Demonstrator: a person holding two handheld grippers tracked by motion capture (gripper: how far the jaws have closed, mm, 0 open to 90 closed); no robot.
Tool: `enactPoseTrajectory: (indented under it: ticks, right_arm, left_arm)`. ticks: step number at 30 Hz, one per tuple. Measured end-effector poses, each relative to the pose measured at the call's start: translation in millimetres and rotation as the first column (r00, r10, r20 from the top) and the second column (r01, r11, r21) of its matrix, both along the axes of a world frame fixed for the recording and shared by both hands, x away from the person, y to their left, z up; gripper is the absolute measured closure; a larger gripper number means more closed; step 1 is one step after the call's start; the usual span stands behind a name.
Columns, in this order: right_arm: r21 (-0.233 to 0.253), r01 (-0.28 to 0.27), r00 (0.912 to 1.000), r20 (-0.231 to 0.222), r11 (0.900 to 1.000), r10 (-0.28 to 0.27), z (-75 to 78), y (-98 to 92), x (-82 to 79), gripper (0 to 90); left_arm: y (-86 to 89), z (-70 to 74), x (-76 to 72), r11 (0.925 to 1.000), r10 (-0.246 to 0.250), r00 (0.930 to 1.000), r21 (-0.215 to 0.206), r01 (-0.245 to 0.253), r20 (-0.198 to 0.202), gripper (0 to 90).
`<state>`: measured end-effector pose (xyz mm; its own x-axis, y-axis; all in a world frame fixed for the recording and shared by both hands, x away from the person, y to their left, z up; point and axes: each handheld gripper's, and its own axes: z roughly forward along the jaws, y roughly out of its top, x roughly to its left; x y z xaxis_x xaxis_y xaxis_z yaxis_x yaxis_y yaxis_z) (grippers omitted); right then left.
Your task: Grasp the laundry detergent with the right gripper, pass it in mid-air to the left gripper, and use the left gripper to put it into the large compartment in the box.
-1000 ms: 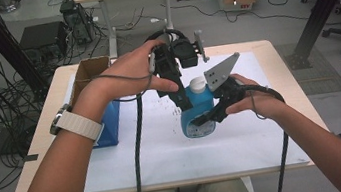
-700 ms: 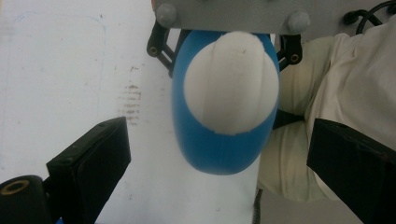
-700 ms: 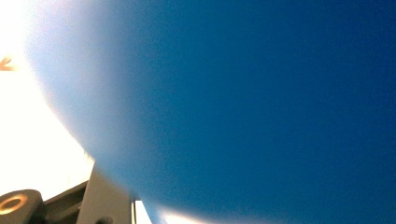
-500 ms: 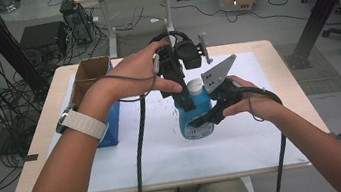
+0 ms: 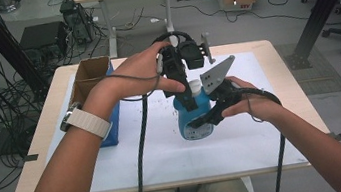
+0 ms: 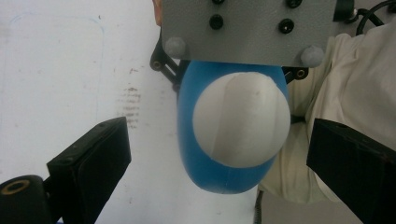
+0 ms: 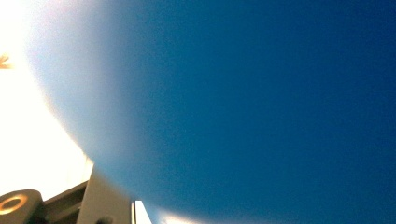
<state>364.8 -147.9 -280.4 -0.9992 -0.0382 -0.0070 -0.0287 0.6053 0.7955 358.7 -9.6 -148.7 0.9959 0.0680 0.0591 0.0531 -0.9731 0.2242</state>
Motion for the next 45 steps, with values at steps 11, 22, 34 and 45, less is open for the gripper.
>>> enactPoseTrajectory:
  ticks: [11,22,34,45]
  right_arm:
    - [-0.004,0.009,0.9997,-0.022,1.0,-0.009,-0.3,-0.5,-0.8,43.7]
    - [0.005,0.004,0.9999,0.011,1.0,-0.004,-2.1,0.2,2.8,43.7]
    - [0.002,0.01,0.9999,-0.003,1.0,-0.01,-2.3,-1.6,2.2,43.6]
    - [0.004,0.008,1.0,-0.004,1.0,-0.008,-1.5,-2.4,2.0,43.6]
  left_arm:
    - [-1.1,-1.4,2.3,1.0,0.004,1.0,-0.001,-0.004,0.002,6.7]
    - [-0.5,-1.7,3.0,0.9999,0.01,1.0,-0.002,-0.01,0.0,6.7]
    - [-0.5,-2.1,2.9,0.9999,0.012,0.9999,-0.001,-0.012,0.0,6.8]
    - [-0.6,-2.2,2.8,0.9999,0.012,0.9999,0.002,-0.012,0.0,6.9]
